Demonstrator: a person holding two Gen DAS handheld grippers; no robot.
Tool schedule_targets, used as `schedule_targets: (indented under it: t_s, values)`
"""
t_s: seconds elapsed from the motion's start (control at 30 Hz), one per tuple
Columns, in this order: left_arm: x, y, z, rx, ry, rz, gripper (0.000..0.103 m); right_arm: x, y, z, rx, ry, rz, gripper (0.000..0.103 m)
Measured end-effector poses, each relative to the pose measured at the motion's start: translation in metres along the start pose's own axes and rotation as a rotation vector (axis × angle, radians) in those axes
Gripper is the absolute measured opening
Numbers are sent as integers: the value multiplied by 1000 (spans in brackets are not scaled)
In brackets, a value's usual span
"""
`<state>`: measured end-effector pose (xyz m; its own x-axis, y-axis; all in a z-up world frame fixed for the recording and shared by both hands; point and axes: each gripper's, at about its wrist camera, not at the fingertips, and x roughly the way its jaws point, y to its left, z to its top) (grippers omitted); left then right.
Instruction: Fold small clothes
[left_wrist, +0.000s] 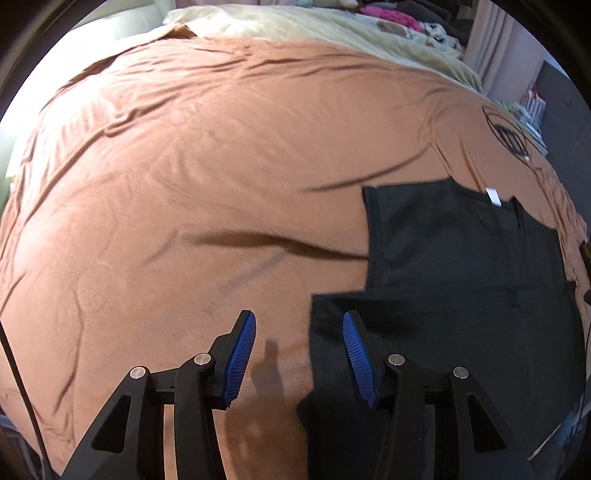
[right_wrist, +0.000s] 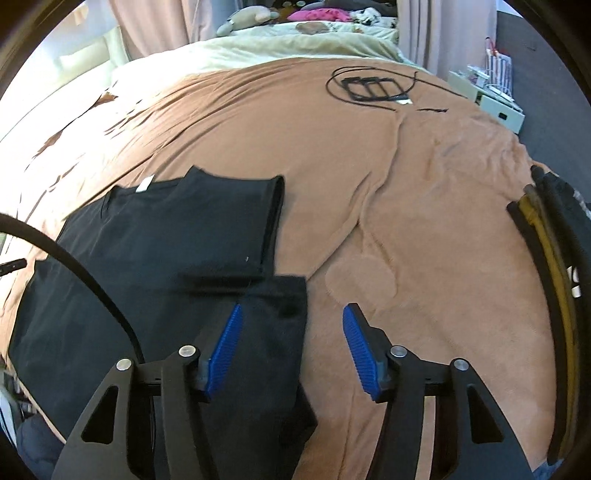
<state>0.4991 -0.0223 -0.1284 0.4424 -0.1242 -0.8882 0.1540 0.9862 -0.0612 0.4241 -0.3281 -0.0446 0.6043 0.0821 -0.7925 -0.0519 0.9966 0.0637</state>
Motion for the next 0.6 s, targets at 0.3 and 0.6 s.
schedule_targets:
  t_s: [0.3,0.6]
  values:
    - [25,-7,-7,15,59,-17,39,20,-2,6,-4,33,27,39]
    - [35,-11,-5,15,59,-35,24,43,-6,10,42,36,74,10]
